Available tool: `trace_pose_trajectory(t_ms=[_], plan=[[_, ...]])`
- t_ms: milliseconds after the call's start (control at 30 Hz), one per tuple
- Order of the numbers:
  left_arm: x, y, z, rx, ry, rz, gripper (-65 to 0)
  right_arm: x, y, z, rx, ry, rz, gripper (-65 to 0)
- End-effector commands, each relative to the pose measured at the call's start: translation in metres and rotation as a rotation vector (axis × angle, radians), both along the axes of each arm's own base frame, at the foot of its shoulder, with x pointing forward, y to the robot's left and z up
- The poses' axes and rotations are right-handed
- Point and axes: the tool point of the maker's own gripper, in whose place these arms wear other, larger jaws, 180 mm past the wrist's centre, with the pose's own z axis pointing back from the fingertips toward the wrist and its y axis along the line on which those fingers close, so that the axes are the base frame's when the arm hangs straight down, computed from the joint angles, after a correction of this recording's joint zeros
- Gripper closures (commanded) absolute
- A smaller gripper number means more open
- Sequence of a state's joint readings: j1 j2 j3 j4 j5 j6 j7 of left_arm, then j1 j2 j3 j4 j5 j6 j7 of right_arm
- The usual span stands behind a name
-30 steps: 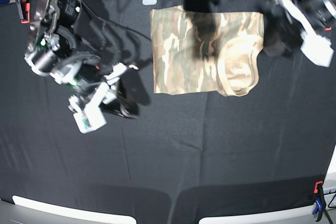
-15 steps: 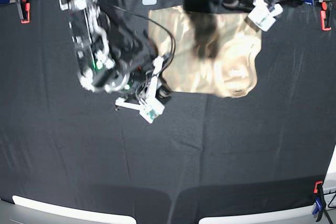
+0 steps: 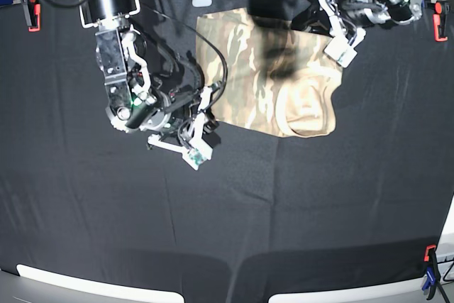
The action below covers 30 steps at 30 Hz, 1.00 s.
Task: Layout the t-shirt on the table in an organized manner, then fold the t-shirt properly
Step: 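Grasp the folded shirt edges with both grippers and square it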
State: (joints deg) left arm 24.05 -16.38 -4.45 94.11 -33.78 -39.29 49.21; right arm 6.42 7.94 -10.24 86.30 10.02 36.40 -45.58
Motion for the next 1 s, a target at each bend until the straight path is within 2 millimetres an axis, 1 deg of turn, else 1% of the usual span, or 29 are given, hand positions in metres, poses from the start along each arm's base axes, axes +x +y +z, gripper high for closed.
trace_pose_trajectory(t_ms=[0,100,267,433,567,667,767,833,967], plan=[[0.004,0.015,-0.008,0.079,0.008,0.014,0.0,0.015,0.0,0.019,0.026,-0.06,-0.01,0.0],[0.019,0.034,-0.02,0.172,-0.004,0.069,0.0,0.01,-0.004,0.012,-0.009,-0.025,-0.01,0.0],[0.058,0.058,-0.024,0.26,-0.088,0.178,0.0,-0.005,-0.004,-0.001,-0.001,0.01,-0.009,0.0],[0.096,0.067,-0.019,0.257,-0.168,0.24,0.0,-0.03,0.001,-0.015,0.028,0.042,-0.008,0.0],[0.129,0.068,-0.007,0.222,-0.251,0.281,0.0,-0.051,0.008,-0.011,0.053,0.034,0.006,0.0],[0.151,0.068,0.007,0.181,-0.321,0.313,0.0,-0.068,0.022,-0.001,0.088,0.008,0.04,0.0],[0.169,0.066,0.021,0.141,-0.39,0.342,0.0,-0.086,0.044,0.003,0.132,-0.004,0.096,0.0],[0.177,0.065,0.028,0.128,-0.416,0.349,0.0,-0.093,0.055,0.0,0.122,-0.004,0.123,0.0],[0.186,0.062,0.037,0.098,-0.441,0.364,0.0,-0.101,0.075,-0.001,0.118,-0.012,0.131,0.0]])
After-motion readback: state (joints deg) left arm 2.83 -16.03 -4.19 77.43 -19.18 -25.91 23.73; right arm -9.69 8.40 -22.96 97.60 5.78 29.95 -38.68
